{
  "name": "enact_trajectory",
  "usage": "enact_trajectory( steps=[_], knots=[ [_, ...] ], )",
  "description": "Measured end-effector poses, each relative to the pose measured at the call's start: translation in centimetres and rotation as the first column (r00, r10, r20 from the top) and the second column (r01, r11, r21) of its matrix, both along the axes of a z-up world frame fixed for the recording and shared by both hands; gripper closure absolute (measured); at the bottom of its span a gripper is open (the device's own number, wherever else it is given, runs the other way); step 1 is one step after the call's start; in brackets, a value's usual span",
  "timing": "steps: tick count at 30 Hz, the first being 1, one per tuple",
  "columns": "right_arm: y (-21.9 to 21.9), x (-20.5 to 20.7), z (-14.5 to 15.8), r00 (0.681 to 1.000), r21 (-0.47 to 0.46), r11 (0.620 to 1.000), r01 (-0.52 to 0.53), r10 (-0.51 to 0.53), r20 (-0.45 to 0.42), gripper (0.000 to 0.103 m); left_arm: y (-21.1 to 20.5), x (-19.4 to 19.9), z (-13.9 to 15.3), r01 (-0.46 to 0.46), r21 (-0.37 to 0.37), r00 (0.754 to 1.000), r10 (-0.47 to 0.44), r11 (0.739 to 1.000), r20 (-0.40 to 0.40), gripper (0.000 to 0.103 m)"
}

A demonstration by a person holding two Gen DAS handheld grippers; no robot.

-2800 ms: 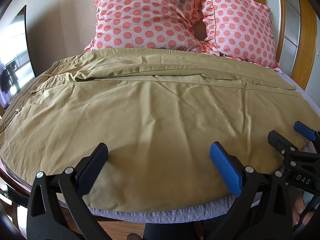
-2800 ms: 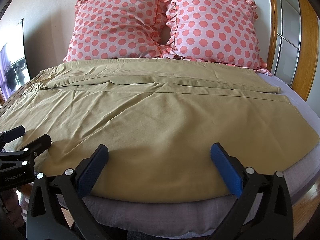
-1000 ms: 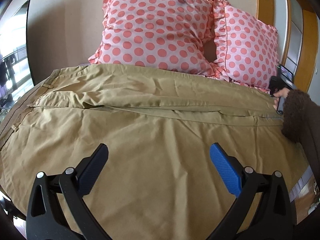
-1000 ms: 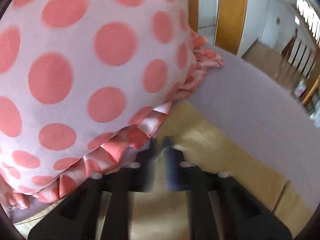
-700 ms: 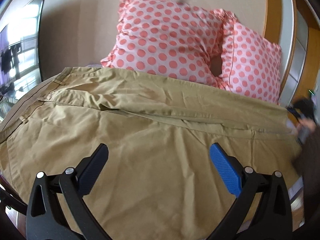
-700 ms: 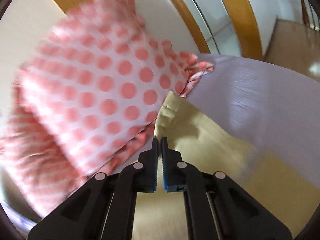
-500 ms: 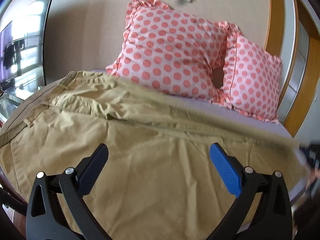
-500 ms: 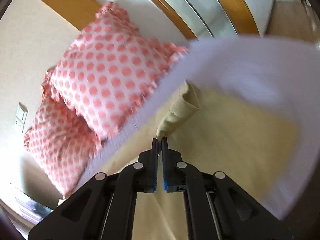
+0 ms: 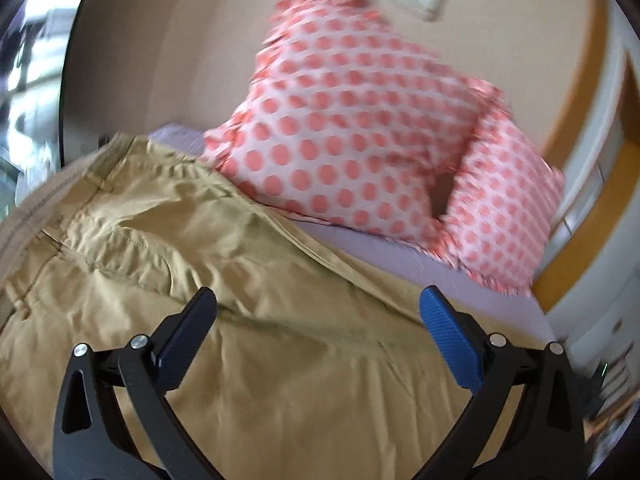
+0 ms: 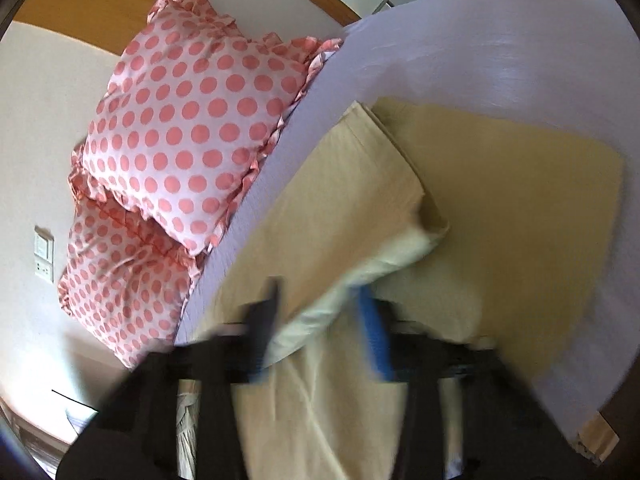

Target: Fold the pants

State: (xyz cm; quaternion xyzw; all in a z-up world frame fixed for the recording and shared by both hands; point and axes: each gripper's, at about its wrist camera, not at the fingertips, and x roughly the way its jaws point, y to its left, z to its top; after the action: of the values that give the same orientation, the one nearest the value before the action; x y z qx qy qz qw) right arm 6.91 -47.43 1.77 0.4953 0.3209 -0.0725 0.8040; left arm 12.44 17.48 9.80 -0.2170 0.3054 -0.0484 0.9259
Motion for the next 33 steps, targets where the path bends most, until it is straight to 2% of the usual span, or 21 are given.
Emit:
enact_trajectory(
  steps=[1,2,5,9,11,12,13,14,15,17,18,20,21,23,24,27,30,33],
  knots=[
    [-0.3,-0.2,-0.1,1.0,0.018,1.0,0.0,-0.001,0.024,0.099,0.7,1.2,-0.2,-0.015,-0.026,1.0,0.015,1.0,-0.017,0.002],
    [-0.9,-0.7,0.1,0.996,0.042,0.999,0.012,-0.016,0.09,0.1,1.6,2.6,-0.6,-0.041,-0.056,0.998,0.038,0.998,-0.044,0.002],
    [-2.2,-2.0,1.5,0.981,0.023,0.999,0.049,-0.052,0.188,0.101,3.4,6.3,-1.7,-0.077,-0.132,0.992,0.063,0.988,-0.11,0.006],
    [-2.8,-2.4,2.5,0.972,0.002,0.999,0.052,-0.051,0.231,0.101,4.2,11.3,-3.6,-0.119,-0.092,0.971,0.097,0.989,-0.217,0.019],
    [-2.8,-2.1,2.4,0.973,-0.015,0.999,0.05,-0.045,0.228,0.101,4.9,13.3,-4.9,-0.155,-0.103,0.959,0.124,0.983,-0.255,0.027],
    [-2.8,-2.0,2.3,0.974,-0.021,0.998,0.051,-0.045,0.224,0.101,5.2,13.8,-5.4,-0.165,-0.115,0.957,0.13,0.98,-0.261,0.041],
    [-2.8,-1.9,2.2,0.974,-0.022,0.998,0.053,-0.047,0.22,0.101,5.7,14.7,-6.1,-0.174,-0.138,0.954,0.132,0.975,-0.27,0.068],
    [-2.8,-1.8,2.0,0.974,-0.015,0.998,0.056,-0.052,0.219,0.101,6.1,15.1,-6.6,-0.177,-0.156,0.951,0.128,0.972,-0.281,0.086],
    [-2.9,-1.6,1.8,0.974,-0.001,0.998,0.059,-0.057,0.22,0.101,6.6,15.1,-7.1,-0.19,-0.186,0.947,0.13,0.964,-0.293,0.099],
    [-3.0,-1.7,1.7,0.973,0.014,0.998,0.063,-0.064,0.222,0.101,6.7,13.3,-6.7,-0.198,-0.204,0.954,0.141,0.959,-0.265,0.1],
    [-3.1,-2.1,1.9,0.971,0.01,0.998,0.065,-0.065,0.23,0.101,6.5,11.8,-6.0,-0.184,-0.187,0.962,0.138,0.965,-0.233,0.101],
    [-3.5,-2.9,2.4,0.966,0.0,0.997,0.076,-0.074,0.246,0.101,5.8,6.6,-3.9,-0.144,-0.144,0.982,0.123,0.979,-0.144,0.101],
    [-3.8,-3.7,2.7,0.964,-0.007,0.996,0.089,-0.084,0.253,0.101,5.6,2.8,-2.9,-0.128,-0.141,0.989,0.115,0.982,-0.097,0.101],
    [-4.4,-5.1,3.0,0.961,-0.015,0.993,0.117,-0.11,0.254,0.101,5.4,-2.5,-2.3,-0.127,-0.133,0.991,0.119,0.983,-0.065,0.1],
    [-4.8,-6.0,3.0,0.96,-0.016,0.991,0.131,-0.123,0.25,0.101,5.1,-6.5,-2.5,-0.132,-0.123,0.99,0.126,0.984,-0.06,0.1],
    [-5.2,-7.8,2.5,0.965,-0.029,0.988,0.155,-0.144,0.221,0.101,4.5,-13.3,-4.7,-0.151,-0.115,0.985,0.14,0.982,-0.096,0.1],
    [-5.3,-8.9,1.3,0.97,-0.024,0.985,0.173,-0.166,0.177,0.101,4.2,-16.4,-7.6,-0.166,-0.153,0.978,0.143,0.974,-0.152,0.1],
    [-5.5,-9.6,0.3,0.972,-0.02,0.982,0.186,-0.181,0.149,0.101,4.2,-17.3,-8.9,-0.174,-0.17,0.977,0.148,0.97,-0.155,0.1]
  ],
)
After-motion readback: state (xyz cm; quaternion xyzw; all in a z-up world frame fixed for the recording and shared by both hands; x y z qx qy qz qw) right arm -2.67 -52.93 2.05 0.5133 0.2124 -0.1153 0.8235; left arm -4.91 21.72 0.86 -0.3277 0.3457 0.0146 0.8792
